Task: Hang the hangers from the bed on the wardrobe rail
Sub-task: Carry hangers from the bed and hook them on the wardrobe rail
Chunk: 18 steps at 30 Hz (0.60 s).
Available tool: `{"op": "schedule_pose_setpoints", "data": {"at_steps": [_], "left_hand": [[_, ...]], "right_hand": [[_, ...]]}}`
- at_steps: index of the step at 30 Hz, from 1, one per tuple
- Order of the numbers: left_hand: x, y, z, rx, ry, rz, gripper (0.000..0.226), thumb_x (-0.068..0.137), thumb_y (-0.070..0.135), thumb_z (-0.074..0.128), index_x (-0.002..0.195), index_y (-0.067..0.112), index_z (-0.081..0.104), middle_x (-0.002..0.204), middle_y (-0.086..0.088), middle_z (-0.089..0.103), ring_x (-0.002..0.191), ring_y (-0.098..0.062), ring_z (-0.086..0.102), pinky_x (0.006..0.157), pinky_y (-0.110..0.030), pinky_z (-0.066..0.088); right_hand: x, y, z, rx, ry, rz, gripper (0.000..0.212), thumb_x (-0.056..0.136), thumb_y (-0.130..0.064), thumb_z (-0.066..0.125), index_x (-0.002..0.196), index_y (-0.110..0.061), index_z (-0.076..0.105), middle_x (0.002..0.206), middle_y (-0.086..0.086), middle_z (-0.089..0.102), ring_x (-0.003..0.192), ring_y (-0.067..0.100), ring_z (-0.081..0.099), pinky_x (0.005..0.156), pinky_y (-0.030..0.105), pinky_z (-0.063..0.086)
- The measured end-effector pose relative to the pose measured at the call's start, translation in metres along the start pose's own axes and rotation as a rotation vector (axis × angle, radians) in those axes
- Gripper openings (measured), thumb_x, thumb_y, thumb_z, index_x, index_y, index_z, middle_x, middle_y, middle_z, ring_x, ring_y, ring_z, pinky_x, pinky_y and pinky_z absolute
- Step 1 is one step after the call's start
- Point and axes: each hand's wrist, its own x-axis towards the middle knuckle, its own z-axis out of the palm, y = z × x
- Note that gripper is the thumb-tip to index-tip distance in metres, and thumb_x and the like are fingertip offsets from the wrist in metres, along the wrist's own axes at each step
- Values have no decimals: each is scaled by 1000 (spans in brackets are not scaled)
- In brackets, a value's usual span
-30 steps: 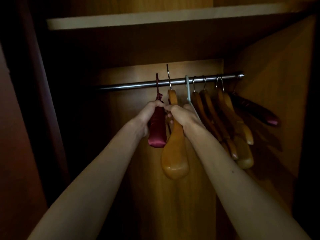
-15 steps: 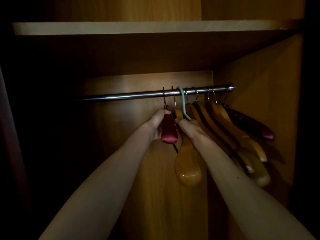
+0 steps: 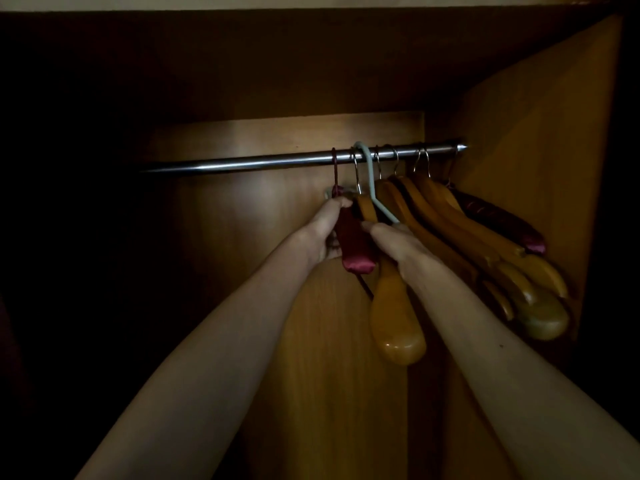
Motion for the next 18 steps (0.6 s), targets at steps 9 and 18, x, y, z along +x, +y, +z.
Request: {"op": "schedule_pose_setpoints", "data": {"at_steps": [9,18], "left_hand": [[-65,-78,2,181,223,266,32,98,54,47,97,29,66,94,-3,74,75,-14,69,62,-26,51],[-116,-279,14,335,230,36,12,101,24,54,99,24,66,79,2,68,54,-5,56,49,-21,45]], "right_hand": [[-49,63,-5,-12,-18,-62,39,87,-61,62,118,-37,64,116,-6,67,106,16,63,101,40,50],[-129,209,-39,-133,-109,36,6,99,-49,54,103,-47,57,106,-23,60,103,3,60,93,31,52]]}}
